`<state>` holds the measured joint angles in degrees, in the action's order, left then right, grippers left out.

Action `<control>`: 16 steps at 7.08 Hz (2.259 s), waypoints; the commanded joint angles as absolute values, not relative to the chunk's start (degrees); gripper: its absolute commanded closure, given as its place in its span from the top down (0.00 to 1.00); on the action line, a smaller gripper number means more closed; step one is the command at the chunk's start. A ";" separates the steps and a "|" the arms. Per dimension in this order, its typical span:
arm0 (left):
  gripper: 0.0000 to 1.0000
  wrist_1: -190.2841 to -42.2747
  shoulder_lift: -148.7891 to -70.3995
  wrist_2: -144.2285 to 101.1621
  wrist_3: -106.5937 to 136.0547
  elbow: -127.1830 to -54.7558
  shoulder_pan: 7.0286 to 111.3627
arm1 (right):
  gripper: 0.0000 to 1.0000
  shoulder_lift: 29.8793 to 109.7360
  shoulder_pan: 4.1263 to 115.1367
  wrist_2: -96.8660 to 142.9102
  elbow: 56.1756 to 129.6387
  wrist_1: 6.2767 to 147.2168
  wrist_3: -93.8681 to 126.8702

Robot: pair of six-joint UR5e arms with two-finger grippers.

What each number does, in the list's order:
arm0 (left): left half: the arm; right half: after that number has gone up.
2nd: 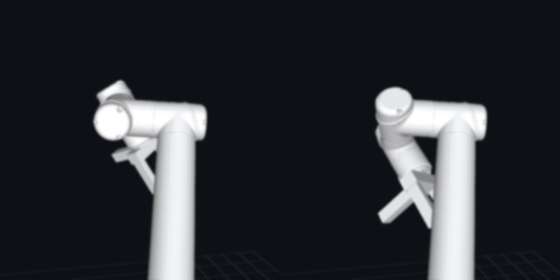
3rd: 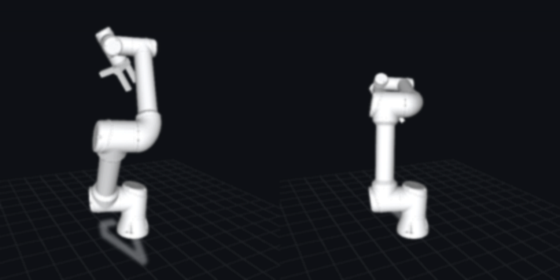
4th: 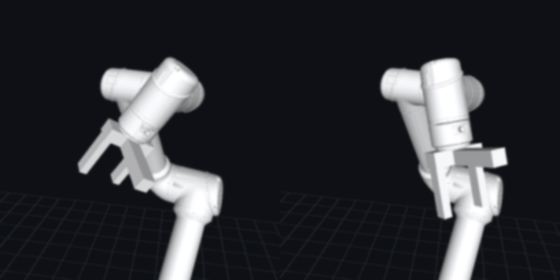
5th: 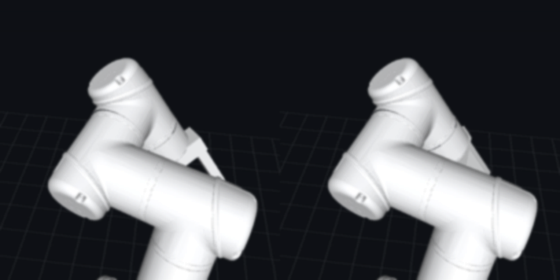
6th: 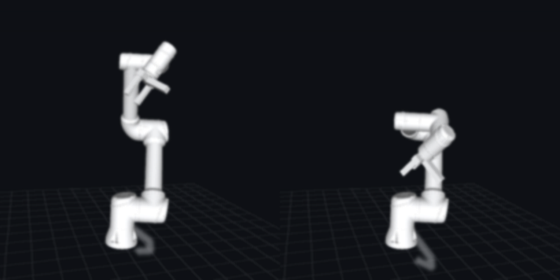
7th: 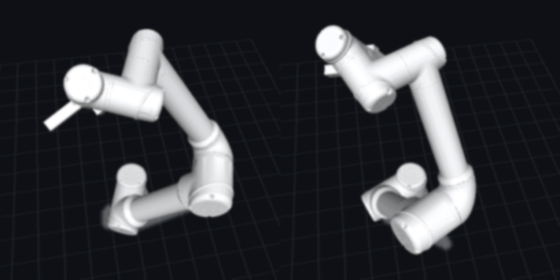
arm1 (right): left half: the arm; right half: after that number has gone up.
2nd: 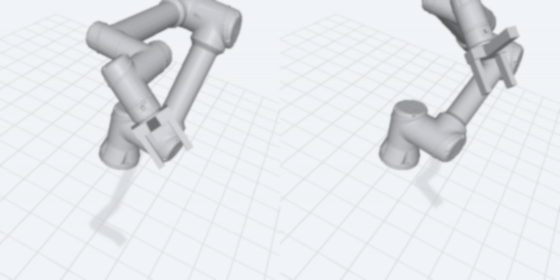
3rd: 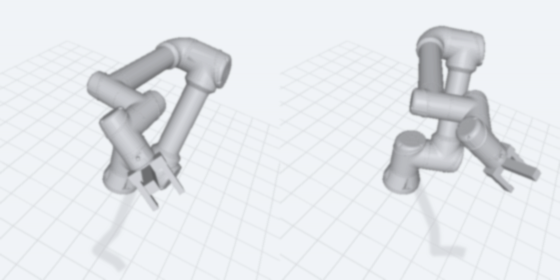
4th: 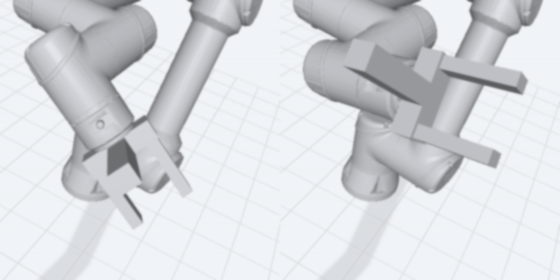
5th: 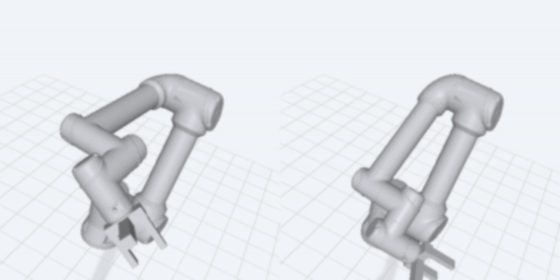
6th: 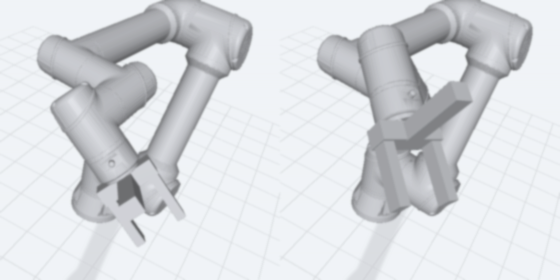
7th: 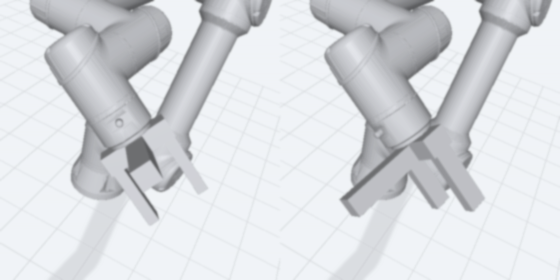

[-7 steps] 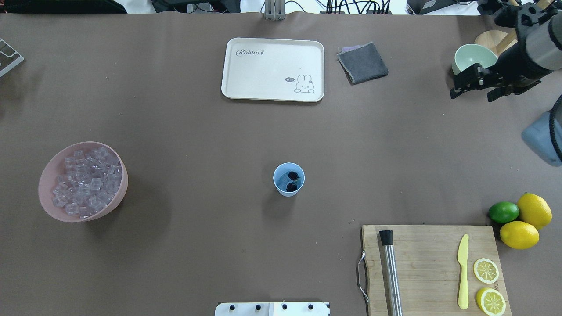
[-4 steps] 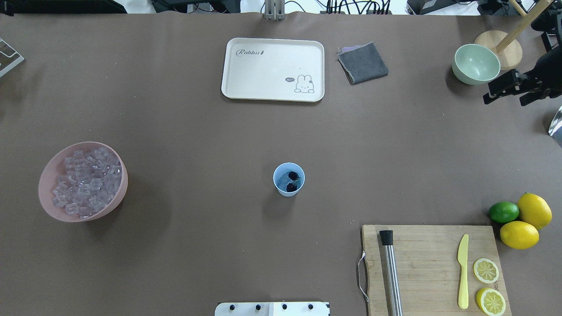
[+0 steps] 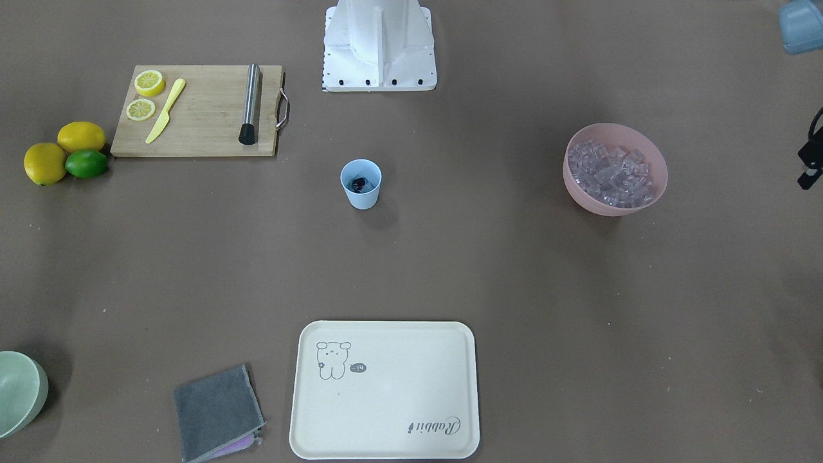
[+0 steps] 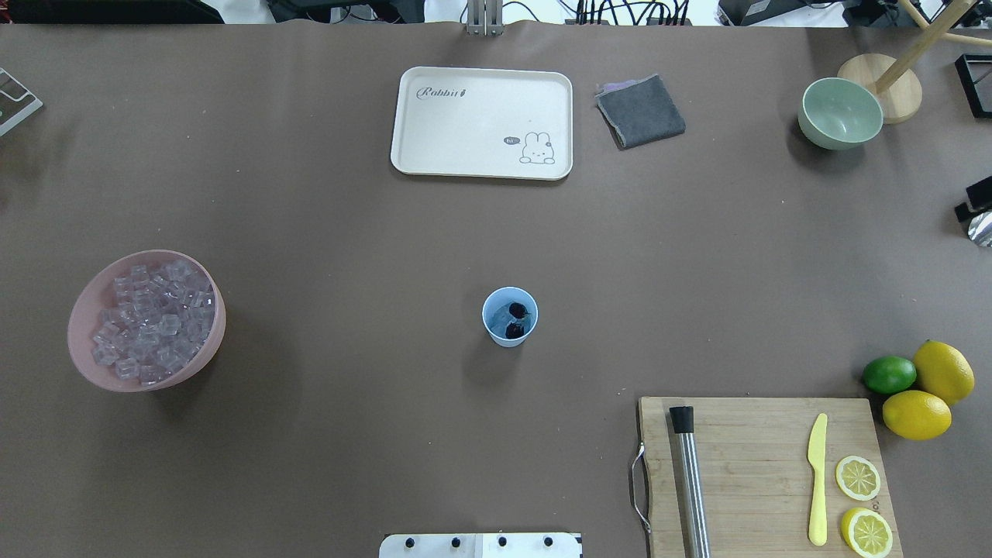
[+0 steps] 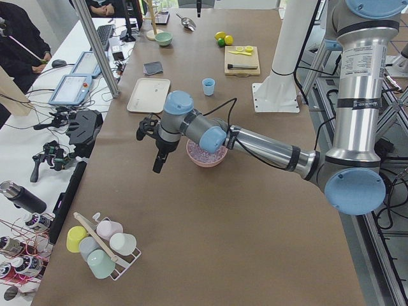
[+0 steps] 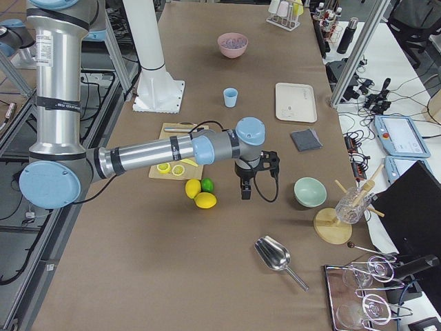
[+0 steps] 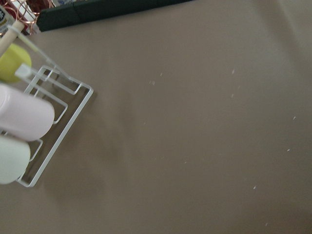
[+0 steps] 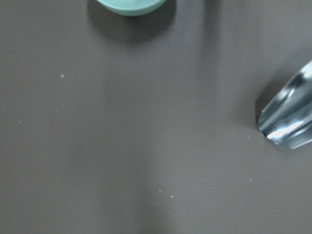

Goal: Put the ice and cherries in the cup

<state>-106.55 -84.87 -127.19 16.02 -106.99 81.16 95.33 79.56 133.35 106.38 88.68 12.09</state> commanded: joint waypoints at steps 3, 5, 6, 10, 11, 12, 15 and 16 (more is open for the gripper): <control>0.98 -106.26 -80.42 -133.77 3.43 -100.82 91.92 | 1.00 94.23 90.69 135.79 105.83 99.10 -4.61; 0.98 -106.43 -79.37 -133.94 3.43 -100.72 92.37 | 1.00 95.79 91.40 135.01 105.65 100.81 -8.00; 0.98 -106.78 -78.50 -133.34 3.43 -99.42 92.37 | 1.00 96.58 91.49 134.91 105.56 100.98 -7.91; 0.98 -106.44 -79.27 -133.59 6.66 -101.76 92.37 | 1.00 98.00 91.49 133.86 105.64 100.81 -7.12; 0.98 -106.52 -79.45 -133.68 11.12 -103.26 92.11 | 1.00 98.17 91.49 133.86 105.64 100.81 -7.03; 0.98 -106.61 -79.45 -133.94 11.42 -103.62 92.02 | 1.00 98.78 91.49 133.94 105.73 100.72 -7.03; 0.98 -106.70 -79.45 -133.94 11.60 -103.97 91.32 | 1.00 99.14 91.49 133.95 105.73 100.55 -7.03; 0.98 -106.79 -79.45 -133.95 11.60 -104.06 91.32 | 1.00 99.14 91.49 133.95 105.73 100.55 -7.03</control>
